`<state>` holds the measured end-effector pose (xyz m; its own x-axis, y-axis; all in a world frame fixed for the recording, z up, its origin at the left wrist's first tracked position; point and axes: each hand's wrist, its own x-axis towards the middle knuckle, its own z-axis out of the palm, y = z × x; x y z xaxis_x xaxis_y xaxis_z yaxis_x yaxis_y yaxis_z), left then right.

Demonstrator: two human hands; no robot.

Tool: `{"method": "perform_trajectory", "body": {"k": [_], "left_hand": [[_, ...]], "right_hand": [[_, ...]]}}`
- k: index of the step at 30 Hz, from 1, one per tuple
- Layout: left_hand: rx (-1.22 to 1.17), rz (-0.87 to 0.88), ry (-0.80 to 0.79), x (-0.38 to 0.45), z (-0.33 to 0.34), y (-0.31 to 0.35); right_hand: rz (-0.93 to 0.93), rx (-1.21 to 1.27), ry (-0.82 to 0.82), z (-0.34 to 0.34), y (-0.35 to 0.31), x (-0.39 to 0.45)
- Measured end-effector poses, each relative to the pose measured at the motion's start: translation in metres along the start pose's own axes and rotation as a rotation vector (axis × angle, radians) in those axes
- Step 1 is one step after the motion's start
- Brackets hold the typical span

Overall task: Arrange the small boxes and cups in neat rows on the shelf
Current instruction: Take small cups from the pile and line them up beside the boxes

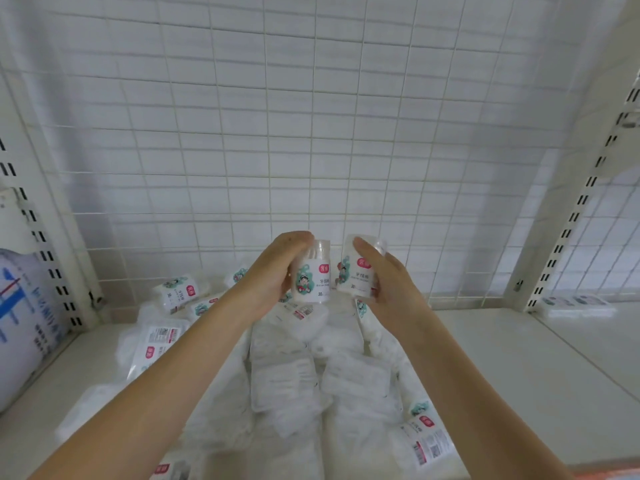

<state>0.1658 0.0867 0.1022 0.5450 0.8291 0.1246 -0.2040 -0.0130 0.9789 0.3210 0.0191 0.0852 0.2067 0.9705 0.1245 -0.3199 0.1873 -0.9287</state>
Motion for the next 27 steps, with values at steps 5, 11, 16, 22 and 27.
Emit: {"method": "perform_trajectory", "body": {"k": [5, 11, 16, 22, 27], "left_hand": [[-0.012, 0.088, -0.03, -0.004, -0.012, -0.003], [-0.051, 0.007, -0.137, 0.0, 0.023, -0.017], [-0.038, -0.044, -0.311, -0.001, 0.091, -0.026], [-0.013, -0.146, -0.532, -0.025, 0.201, -0.058], [-0.078, -0.321, -0.599, -0.055, 0.3, -0.094]], "right_hand": [[-0.031, -0.051, 0.064, -0.013, -0.001, -0.011], [-0.053, -0.169, 0.171, -0.05, -0.01, -0.049], [-0.116, -0.202, 0.371, -0.095, -0.027, -0.109], [-0.16, -0.224, 0.598, -0.159, -0.049, -0.206], [-0.139, -0.242, 0.736, -0.214, -0.07, -0.29]]}}
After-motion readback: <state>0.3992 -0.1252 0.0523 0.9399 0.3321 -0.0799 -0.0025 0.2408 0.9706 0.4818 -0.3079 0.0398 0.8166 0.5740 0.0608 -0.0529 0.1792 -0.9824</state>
